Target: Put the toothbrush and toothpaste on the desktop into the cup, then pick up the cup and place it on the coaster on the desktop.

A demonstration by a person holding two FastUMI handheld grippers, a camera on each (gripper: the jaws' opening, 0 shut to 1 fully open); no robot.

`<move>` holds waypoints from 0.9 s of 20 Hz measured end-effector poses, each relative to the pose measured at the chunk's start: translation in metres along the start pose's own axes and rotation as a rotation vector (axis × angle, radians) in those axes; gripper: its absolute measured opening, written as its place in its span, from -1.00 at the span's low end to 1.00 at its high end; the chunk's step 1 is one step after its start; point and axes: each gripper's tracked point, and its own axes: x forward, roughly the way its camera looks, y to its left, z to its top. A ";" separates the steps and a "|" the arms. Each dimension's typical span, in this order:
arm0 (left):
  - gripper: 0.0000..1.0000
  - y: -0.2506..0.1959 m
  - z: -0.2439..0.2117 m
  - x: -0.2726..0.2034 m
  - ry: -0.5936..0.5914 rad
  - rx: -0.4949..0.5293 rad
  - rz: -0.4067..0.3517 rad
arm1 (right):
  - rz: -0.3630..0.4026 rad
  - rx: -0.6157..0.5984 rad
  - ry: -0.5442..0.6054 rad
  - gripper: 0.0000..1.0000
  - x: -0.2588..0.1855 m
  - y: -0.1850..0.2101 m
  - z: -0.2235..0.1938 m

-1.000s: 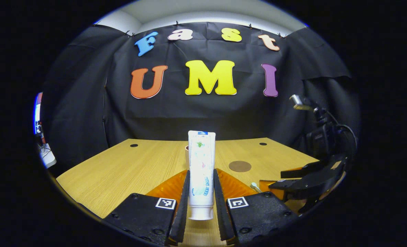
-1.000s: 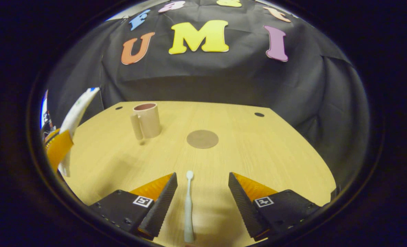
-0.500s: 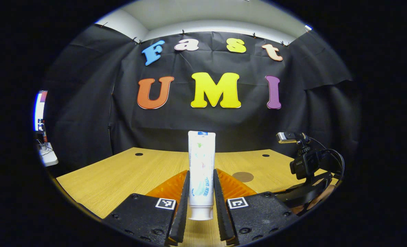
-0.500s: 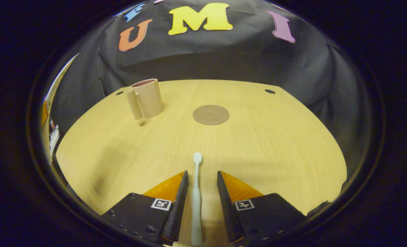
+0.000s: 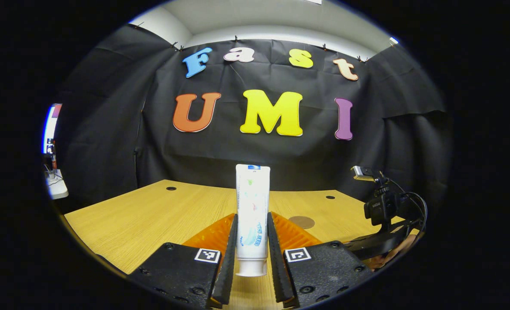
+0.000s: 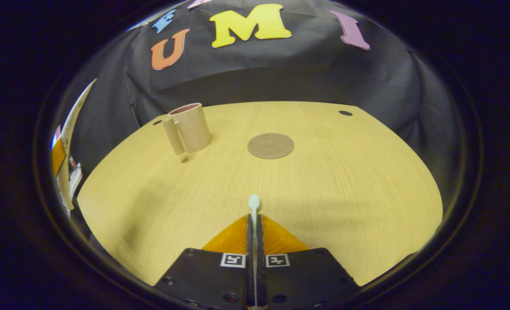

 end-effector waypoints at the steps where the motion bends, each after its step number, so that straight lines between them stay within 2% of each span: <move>1: -0.19 0.001 0.000 -0.001 0.002 -0.001 0.002 | 0.004 0.001 -0.019 -0.96 -0.001 0.001 0.002; 5: -0.19 0.008 -0.003 -0.001 0.015 -0.013 0.016 | -0.017 -0.003 -0.150 -0.99 -0.027 -0.002 0.031; 6: -0.12 0.009 -0.003 0.000 0.022 -0.018 0.018 | -0.018 0.003 -0.181 -0.99 -0.036 -0.002 0.039; 7: -0.19 0.011 -0.003 0.000 0.027 -0.021 0.021 | -0.009 0.008 -0.211 -0.99 -0.046 0.000 0.046; 10: -0.19 0.015 0.002 0.002 0.029 -0.027 0.028 | 0.007 0.024 -0.289 -0.99 -0.076 0.002 0.065; 15: -0.19 0.018 0.028 0.017 0.006 -0.051 0.006 | 0.015 -0.018 -0.401 -0.99 -0.120 0.006 0.083; 18: -0.20 0.010 0.046 0.039 0.014 -0.079 -0.048 | 0.021 -0.042 -0.430 -1.00 -0.129 0.010 0.086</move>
